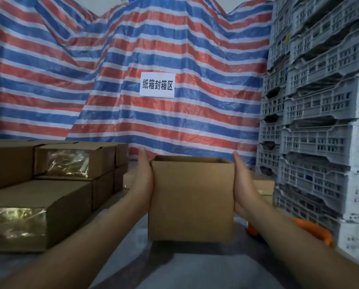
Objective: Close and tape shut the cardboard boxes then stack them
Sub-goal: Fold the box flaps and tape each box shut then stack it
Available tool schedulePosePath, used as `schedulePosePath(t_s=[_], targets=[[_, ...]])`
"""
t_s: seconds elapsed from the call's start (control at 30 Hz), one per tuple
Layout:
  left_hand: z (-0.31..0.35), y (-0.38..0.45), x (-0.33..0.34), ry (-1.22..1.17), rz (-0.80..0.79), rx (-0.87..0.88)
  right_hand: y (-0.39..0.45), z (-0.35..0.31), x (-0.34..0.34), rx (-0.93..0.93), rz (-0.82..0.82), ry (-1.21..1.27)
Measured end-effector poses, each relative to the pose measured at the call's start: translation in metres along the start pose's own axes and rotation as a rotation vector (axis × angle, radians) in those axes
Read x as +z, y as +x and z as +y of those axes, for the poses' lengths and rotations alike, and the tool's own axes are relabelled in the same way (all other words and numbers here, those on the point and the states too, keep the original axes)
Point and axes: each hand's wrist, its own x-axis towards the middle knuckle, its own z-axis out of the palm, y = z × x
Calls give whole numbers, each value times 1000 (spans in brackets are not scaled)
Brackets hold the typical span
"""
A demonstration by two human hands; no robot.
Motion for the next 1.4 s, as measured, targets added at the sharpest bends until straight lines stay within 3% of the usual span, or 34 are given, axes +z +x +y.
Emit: schedulePosePath(t_s=[0.5, 0.9, 1.03, 1.17, 1.27, 1.4], targets=[[-41, 17, -30, 50, -182, 99, 6, 38, -24, 50, -76, 66], [-39, 10, -28, 61, -182, 103, -3, 29, -21, 34, -98, -43], [-39, 7, -29, 57, -185, 100, -7, 14, -17, 37, -114, -135], [-36, 3, -27, 84, -192, 102, -8, -3, -10, -116, -34, -203], [-35, -1, -26, 113, -183, 121, -3, -11, -9, -245, 29, -394], [-36, 0, -26, 142, -150, 142, -1, -13, -8, -201, 30, -610]])
